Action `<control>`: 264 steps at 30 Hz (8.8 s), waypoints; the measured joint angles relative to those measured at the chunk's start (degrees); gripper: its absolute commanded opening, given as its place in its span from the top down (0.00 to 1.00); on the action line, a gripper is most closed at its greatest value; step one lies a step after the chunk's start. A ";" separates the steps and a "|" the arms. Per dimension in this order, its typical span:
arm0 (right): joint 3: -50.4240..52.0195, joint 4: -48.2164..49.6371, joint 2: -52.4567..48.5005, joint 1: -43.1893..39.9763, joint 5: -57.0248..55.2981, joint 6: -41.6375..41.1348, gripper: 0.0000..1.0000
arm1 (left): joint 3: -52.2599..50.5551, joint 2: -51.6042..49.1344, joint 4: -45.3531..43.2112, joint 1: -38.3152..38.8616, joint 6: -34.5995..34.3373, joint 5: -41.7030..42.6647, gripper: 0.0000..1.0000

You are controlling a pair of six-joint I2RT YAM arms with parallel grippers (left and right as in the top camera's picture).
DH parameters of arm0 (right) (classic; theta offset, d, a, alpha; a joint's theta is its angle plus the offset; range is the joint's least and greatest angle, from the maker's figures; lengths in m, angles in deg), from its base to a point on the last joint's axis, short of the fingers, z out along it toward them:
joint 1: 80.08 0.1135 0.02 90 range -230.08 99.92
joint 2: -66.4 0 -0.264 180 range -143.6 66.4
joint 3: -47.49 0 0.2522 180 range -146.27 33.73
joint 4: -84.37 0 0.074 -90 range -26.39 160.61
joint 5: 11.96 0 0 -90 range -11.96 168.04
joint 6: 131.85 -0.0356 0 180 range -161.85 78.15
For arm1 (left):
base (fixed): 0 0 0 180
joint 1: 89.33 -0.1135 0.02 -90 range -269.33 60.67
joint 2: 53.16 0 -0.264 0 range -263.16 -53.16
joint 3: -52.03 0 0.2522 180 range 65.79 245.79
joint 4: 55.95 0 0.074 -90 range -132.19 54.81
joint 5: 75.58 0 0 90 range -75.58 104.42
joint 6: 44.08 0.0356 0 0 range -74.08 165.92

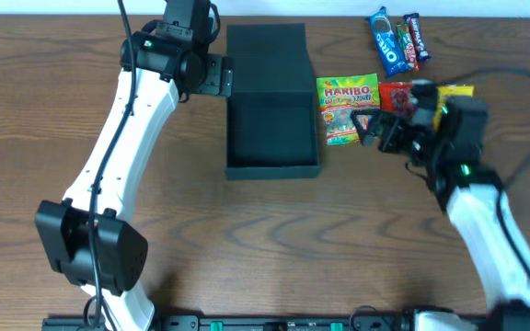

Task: Pack container
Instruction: 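Reach the right gripper to the green Haribo bag, then grasp the Haribo bag with the right gripper and lift, then lower the Haribo bag into the box and release, then move the right gripper to the blue Oreo pack and grasp, then carry the Oreo pack into the box beside the Haribo bag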

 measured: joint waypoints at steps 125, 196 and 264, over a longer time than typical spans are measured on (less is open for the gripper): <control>-28.11 -9.35 -12.48 12.96 -34.60 3.26 0.02 | 3.04 0.00 -2.40 -11.47 2.29 0.96 0.05; -67.34 -38.18 -44.54 6.78 -28.04 16.55 0.93 | 3.04 0.00 -2.01 -11.45 2.29 2.99 0.05; -26.47 -33.27 -19.28 33.81 -32.76 -9.03 0.99 | 3.10 0.00 -1.31 -11.45 2.29 3.02 0.05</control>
